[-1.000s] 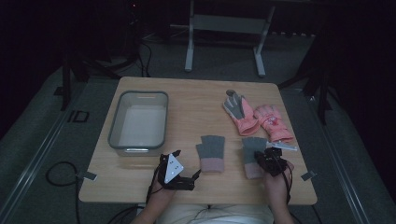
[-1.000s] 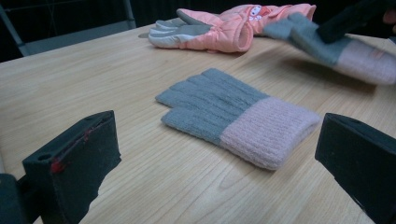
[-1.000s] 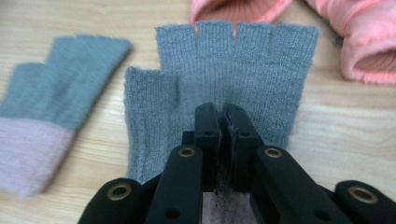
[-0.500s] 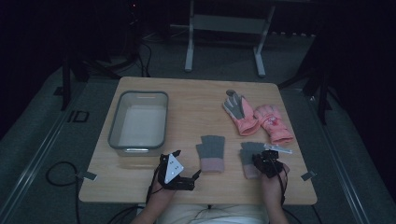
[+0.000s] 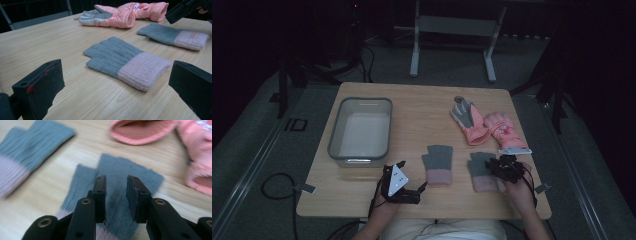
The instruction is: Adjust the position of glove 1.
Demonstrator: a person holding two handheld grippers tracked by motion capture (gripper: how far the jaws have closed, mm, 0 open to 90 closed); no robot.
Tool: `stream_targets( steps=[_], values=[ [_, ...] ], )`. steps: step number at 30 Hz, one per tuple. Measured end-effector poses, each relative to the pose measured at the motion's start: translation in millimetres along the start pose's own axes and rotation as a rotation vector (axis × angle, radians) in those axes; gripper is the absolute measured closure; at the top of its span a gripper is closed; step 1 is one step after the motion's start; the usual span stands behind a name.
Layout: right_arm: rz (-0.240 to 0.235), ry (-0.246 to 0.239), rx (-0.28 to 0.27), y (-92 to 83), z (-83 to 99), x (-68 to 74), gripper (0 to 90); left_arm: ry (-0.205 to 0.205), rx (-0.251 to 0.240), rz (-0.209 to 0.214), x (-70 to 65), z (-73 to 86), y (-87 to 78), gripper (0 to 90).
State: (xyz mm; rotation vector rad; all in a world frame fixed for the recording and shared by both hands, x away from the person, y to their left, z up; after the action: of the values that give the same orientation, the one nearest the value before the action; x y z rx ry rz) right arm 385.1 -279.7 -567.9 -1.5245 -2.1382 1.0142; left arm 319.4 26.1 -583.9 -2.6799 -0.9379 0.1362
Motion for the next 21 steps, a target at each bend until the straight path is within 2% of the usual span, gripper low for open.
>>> stream_targets(
  steps=[3,6,9,13,16,21],
  values=[
    [-0.026,-0.098,0.006,1.0,3.8,-0.3,67.2,0.001,0.002,-0.001,0.3,0.0,0.1,0.0],
    [-0.037,-0.143,0.028,2.9,5.8,-2.4,65.9,-0.002,0.0,-0.002,0.1,0.0,0.0,0.0],
    [-0.069,-0.135,0.031,4.3,4.3,-1.9,65.3,-0.002,0.002,-0.001,0.2,0.1,0.2,0.0],
    [-0.082,-0.128,0.031,10.2,6.7,3.9,65.6,-0.002,0.002,0.003,0.2,0.1,0.2,0.0],
    [-0.057,-0.134,0.054,18.2,14.6,7.0,65.5,0.0,0.002,0.004,0.2,0.1,0.2,0.0],
    [-0.035,-0.098,0.027,18.9,18.7,7.8,70.8,0.001,0.002,0.006,0.0,0.1,0.2,0.0]
  ],
)
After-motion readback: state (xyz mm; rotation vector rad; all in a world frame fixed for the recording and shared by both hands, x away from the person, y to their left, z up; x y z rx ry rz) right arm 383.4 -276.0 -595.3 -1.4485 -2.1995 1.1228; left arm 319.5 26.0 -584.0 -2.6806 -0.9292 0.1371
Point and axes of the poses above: each handheld gripper's, and its own axes: y roughly forward along the jaws, z roughly out of its underside, x roughly to its left, the point moved 7 cm from there along y, roughly forward along the jaws, and after that the axes turned 11 degrees about z, right-handed, at the moved point
